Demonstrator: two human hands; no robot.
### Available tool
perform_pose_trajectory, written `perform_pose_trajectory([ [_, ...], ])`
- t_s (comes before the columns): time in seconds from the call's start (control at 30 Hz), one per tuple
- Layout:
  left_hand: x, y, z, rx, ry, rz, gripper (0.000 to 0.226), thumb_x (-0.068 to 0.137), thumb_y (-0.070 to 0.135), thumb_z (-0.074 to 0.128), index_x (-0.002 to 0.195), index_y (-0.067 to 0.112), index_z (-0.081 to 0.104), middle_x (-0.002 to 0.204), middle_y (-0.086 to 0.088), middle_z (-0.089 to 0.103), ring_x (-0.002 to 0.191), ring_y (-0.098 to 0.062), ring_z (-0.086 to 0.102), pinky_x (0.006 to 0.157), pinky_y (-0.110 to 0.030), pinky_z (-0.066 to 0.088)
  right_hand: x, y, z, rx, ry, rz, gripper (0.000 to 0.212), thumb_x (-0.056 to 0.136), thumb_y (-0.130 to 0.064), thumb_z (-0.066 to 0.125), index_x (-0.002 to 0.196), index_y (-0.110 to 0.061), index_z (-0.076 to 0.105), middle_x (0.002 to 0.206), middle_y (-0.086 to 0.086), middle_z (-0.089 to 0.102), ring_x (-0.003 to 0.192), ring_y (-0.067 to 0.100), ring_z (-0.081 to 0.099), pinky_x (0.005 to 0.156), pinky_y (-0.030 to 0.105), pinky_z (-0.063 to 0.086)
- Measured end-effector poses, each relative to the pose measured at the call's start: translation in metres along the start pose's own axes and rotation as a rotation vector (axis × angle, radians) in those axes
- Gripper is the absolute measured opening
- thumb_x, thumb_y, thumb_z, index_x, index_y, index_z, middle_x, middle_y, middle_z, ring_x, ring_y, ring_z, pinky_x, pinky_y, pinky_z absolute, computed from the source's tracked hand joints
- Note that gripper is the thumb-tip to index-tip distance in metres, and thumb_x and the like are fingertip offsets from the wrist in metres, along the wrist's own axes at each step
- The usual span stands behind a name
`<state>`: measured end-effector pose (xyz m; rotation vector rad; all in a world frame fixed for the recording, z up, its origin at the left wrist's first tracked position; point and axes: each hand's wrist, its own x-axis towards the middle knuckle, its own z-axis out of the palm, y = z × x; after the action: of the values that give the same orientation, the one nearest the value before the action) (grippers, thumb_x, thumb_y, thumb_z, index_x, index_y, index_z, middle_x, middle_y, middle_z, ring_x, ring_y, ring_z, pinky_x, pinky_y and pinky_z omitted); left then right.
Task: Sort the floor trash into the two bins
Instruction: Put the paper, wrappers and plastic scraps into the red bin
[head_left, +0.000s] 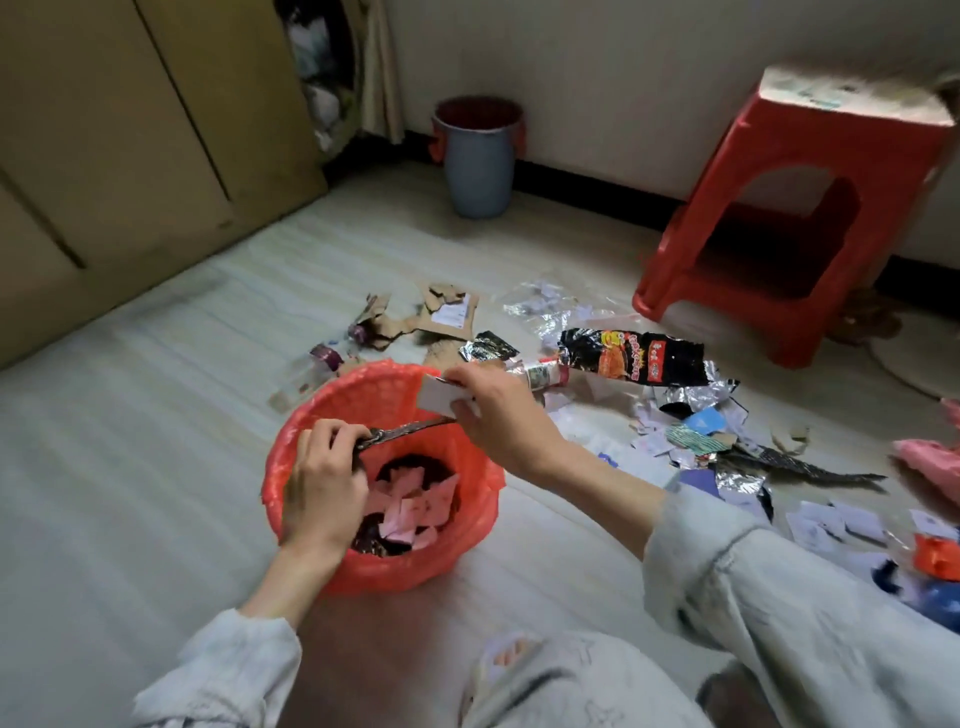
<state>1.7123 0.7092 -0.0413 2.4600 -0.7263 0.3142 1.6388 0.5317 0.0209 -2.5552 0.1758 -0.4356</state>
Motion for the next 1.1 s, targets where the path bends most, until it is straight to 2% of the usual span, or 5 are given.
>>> perform_pose_trajectory([
  [0.1, -0.006, -0.023, 0.008, 0.058, -0.204, -0.129, 0.053, 0.071, -0.005, 0.066, 0.121, 0.006, 0.053, 0.122, -0.015, 0.047, 0.117, -0.033, 0.048, 0.097, -0.042, 0.042, 0.016, -0.006, 0.028, -0.044, -0.217, 0.038, 0.039, 0.086, -0.003, 0.049, 0.124, -0.006, 0.05, 0.123, 0.014, 0.057, 0.114, 0.029, 0.051, 0.088, 0.037, 0.041],
  [0.2, -0.009, -0.031, 0.018, 0.077, -0.444, -0.202, 0.074, 0.08, 0.016, 0.068, 0.142, 0.011, 0.027, 0.149, -0.015, 0.019, 0.14, -0.03, 0.02, 0.115, -0.038, 0.021, 0.008, 0.004, 0.045, -0.117, -0.483, 0.067, 0.049, 0.085, -0.01, 0.054, 0.133, -0.009, 0.044, 0.133, 0.011, 0.05, 0.121, 0.028, 0.048, 0.096, 0.035, 0.041],
  [0.33, -0.008, -0.015, 0.016, 0.017, -0.428, -0.113, 0.062, 0.087, 0.016, 0.06, 0.142, 0.013, 0.03, 0.152, -0.01, 0.019, 0.142, -0.024, 0.017, 0.117, -0.035, 0.017, -0.008, 0.015, 0.031, -0.174, -0.625, 0.128, 0.046, 0.09, -0.015, 0.049, 0.135, -0.01, 0.041, 0.13, 0.016, 0.051, 0.12, 0.033, 0.048, 0.097, 0.04, 0.042],
  [0.67, -0.007, 0.127, 0.021, -0.229, -0.525, 0.365, 0.039, 0.091, 0.014, 0.051, 0.129, 0.015, 0.046, 0.129, -0.004, 0.048, 0.122, -0.02, 0.046, 0.102, -0.029, 0.033, -0.114, 0.056, -0.085, -0.274, -0.494, 0.505, 0.049, 0.095, -0.031, 0.045, 0.14, -0.017, 0.033, 0.132, 0.012, 0.054, 0.118, 0.03, 0.05, 0.093, 0.036, 0.043],
  [1.1, -0.048, 0.278, 0.135, -0.063, -0.9, 0.685, 0.039, 0.092, 0.019, 0.052, 0.13, 0.019, 0.046, 0.135, -0.003, 0.041, 0.126, -0.019, 0.038, 0.105, -0.028, 0.032, -0.243, 0.173, -0.193, -0.476, -0.429, 0.769, 0.042, 0.095, -0.029, 0.044, 0.135, -0.015, 0.038, 0.13, 0.013, 0.054, 0.116, 0.031, 0.053, 0.093, 0.042, 0.046],
])
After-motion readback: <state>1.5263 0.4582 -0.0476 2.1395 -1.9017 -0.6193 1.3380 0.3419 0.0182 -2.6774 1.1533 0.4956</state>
